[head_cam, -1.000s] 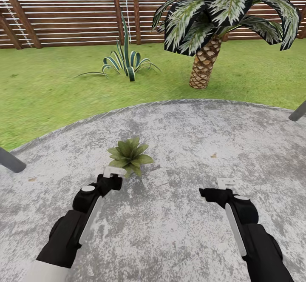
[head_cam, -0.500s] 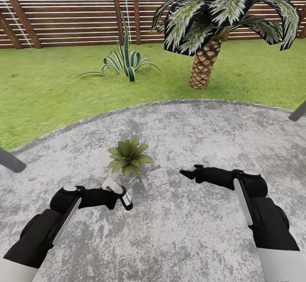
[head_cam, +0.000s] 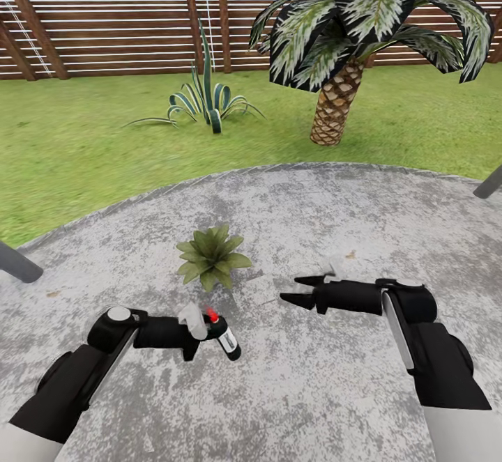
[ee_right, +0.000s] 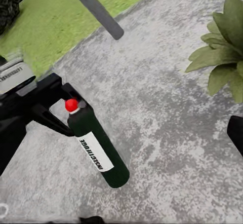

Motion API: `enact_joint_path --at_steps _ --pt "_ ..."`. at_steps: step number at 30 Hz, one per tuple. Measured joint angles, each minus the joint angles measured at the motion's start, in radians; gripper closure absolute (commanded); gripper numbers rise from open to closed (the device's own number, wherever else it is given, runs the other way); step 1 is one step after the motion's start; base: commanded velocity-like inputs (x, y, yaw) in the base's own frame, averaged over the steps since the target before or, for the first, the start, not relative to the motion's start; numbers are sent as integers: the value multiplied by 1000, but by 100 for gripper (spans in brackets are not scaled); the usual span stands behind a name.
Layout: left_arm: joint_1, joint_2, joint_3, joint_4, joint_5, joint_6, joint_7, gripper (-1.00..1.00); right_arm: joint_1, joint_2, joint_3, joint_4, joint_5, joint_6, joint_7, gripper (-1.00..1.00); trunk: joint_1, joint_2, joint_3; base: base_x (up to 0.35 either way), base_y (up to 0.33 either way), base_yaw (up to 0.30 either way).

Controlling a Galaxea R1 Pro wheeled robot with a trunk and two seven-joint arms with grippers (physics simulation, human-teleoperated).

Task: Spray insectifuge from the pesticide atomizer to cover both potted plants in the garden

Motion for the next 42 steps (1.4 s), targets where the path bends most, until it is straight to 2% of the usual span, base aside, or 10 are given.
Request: enact_joint_path --at_steps 4,8,9,11,16,19,24,26,28,42 --pt "-19 -1 -93 1 -26 -6 -12 100 0 1 77 0 1 0 5 -100 0 0 0 0 0 0" --pt "-36 -1 -158 4 -39 -8 -16 100 0 2 116 0 1 0 6 -100 0 0 0 0 0 0" --pt "-41 -1 -165 4 -41 -9 -17 100 0 2 118 0 1 0 6 100 0 0 0 0 0 0" --pt "-49 -1 -179 5 -50 -9 -29 100 0 2 121 0 2 0 6 100 0 0 0 0 0 0" --pt "-57 -3 -190 5 -163 -9 -114 100 0 2 123 0 2 0 6 100 0 0 0 0 0 0" --pt "-58 -4 -191 5 -188 -9 -124 100 0 2 123 0 2 0 6 100 0 0 0 0 0 0" --pt "-59 -4 -193 5 -201 -6 -129 100 0 3 137 0 1 1 6 100 0 0 0 0 0 0" --pt "-78 -4 -194 4 -202 -6 -130 100 0 4 202 0 1 1 6 100 0 0 0 0 0 0" --pt "-101 -5 -197 1 -202 -2 -137 100 0 3 231 0 2 1 6 100 0 0 0 0 0 0" --pt "-136 -6 -215 -8 -205 5 -149 100 0 2 241 0 2 1 6 100 0 0 0 0 0 0"
